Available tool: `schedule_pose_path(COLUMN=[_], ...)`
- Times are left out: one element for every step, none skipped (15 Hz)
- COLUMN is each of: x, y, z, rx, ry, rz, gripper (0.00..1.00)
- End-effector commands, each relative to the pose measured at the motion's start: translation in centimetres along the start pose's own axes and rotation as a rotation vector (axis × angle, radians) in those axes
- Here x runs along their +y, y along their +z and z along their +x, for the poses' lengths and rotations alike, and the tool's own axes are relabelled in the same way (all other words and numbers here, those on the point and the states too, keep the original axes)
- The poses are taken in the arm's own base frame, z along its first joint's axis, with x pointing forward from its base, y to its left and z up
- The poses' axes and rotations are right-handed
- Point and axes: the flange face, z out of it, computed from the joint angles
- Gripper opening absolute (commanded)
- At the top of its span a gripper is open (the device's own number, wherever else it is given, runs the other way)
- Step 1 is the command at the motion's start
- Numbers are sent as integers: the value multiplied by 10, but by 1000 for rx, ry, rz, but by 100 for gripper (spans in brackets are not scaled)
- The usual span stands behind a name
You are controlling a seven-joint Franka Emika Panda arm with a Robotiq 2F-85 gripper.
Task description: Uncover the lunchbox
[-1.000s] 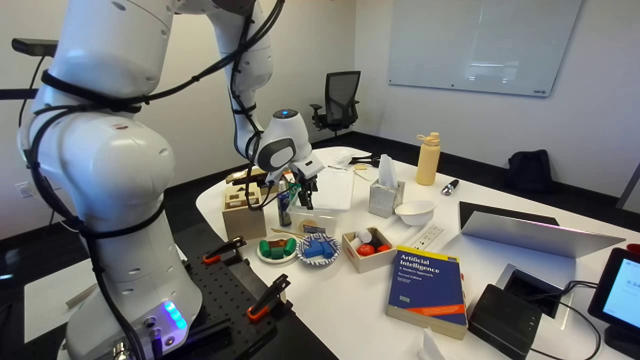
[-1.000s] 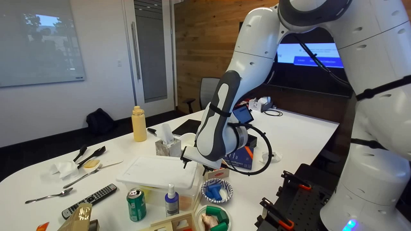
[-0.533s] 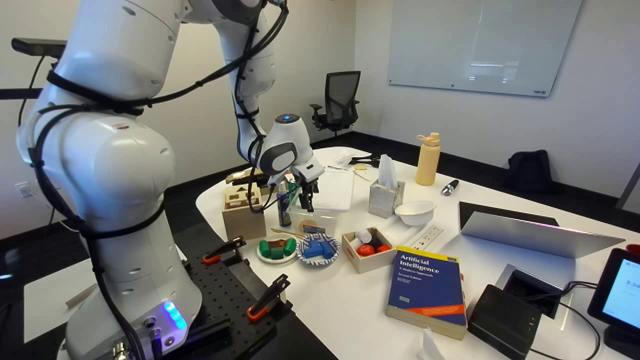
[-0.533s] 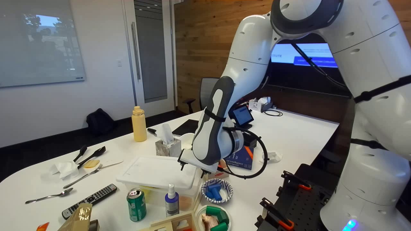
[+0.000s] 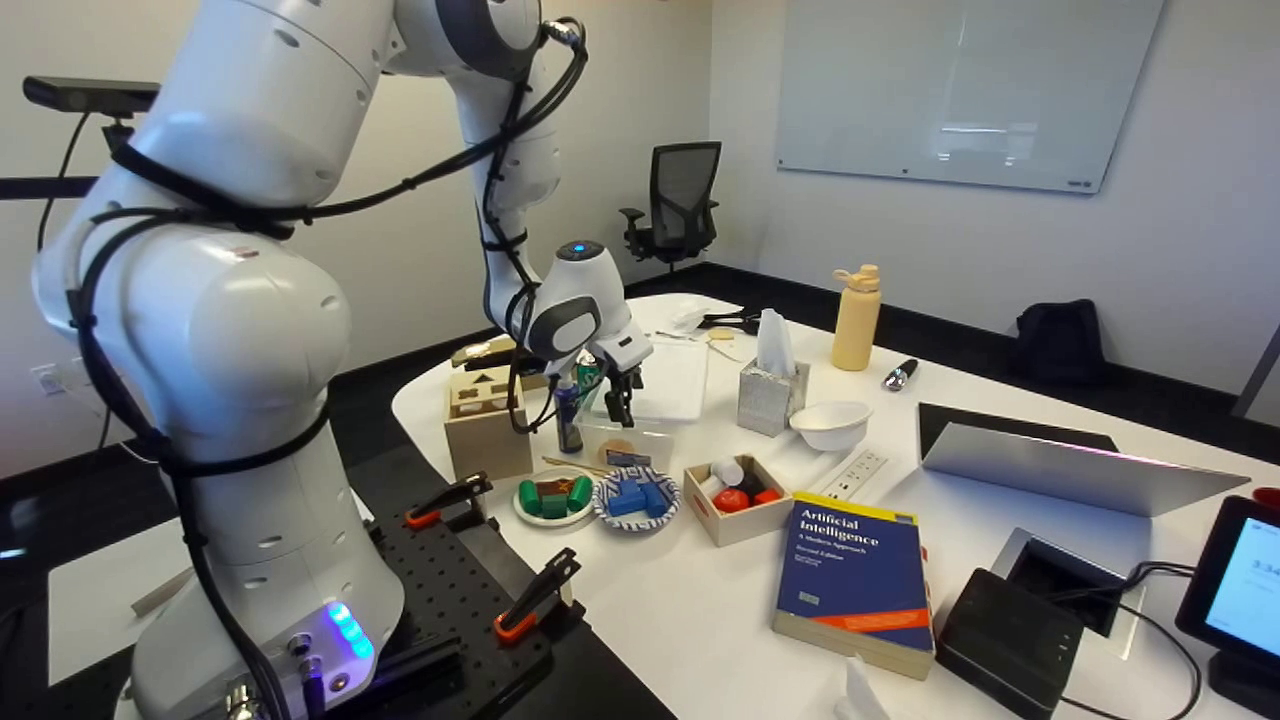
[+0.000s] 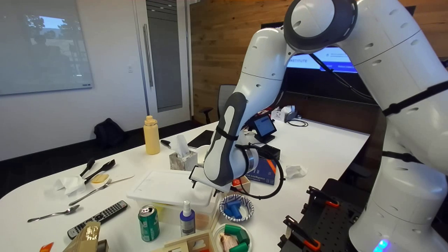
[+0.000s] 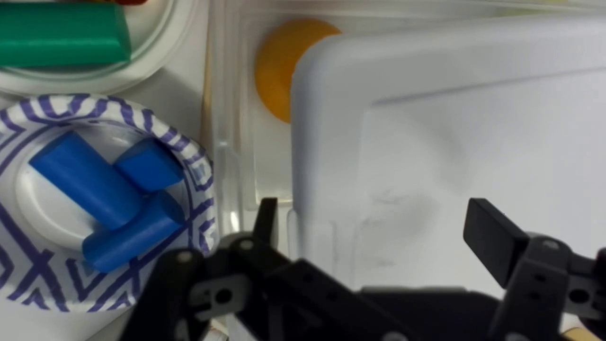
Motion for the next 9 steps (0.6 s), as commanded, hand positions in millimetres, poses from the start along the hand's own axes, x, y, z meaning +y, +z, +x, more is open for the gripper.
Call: schedule_pose_path(x=[-16,-21,-25,-30,-33,-37,-40,-44,-47], y=[6,7,7,9,11,13,15,18,21], z=[-2,-3,-3,-4,-5,-6,-7,-8,-10], rx=[14,16,15,16,16,15,14,11,8], ry=[23,27,29,26,25,23,22,19,16], rz=[47,60,68,78,84,90,96,99,103], gripper=[100,100,100,100,100,100,100,100,100])
